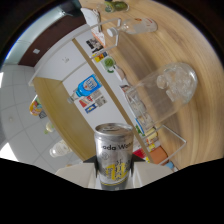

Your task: Make me a cup of Mojito.

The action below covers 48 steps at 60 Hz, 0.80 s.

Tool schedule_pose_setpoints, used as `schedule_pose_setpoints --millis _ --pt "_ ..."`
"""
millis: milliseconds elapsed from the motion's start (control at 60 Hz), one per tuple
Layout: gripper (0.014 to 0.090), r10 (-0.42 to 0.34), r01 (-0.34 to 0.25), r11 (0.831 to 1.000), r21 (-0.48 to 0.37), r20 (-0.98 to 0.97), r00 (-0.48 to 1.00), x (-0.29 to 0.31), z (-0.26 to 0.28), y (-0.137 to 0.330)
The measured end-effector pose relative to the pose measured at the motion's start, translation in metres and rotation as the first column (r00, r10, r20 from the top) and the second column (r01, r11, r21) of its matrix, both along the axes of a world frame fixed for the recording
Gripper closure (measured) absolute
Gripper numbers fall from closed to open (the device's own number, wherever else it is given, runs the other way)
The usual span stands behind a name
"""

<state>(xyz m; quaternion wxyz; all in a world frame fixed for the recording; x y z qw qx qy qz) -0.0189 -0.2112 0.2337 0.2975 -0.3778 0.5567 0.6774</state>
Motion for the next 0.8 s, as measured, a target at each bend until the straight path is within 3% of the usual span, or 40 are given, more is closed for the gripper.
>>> schedule_pose_setpoints --millis 117,267,350,450,533,633,717,800 --pt "0.0545 -0.018 0.018 1.000 -0.003 -0.135 0.991 0.008 0.003 0.001" --pt "0.0542 -0.017 0.015 1.000 -0.019 -0.154 0.988 0.009 0.004 0.002" --pt "0.0542 -0.012 0.012 1.000 -0.017 -0.022 1.000 0.008 0.007 0.001" --pt "0.0541 -0.012 0.014 1.000 -0.006 0.304 0.952 0.006 0.017 -0.001" --pt "0.0540 -0.042 0.029 0.999 0.030 0.605 0.795 0.014 0.035 0.000" --pt "0.0538 -0.104 0.014 0.994 0.110 0.878 0.468 -0.001 0.055 -0.002" --pt "0.0537 -0.164 -0.019 0.985 0.171 0.968 0.193 -0.010 0.066 -0.001" --pt "0.0539 -0.179 -0.039 0.983 0.177 0.983 -0.033 -0.021 0.056 0.005"
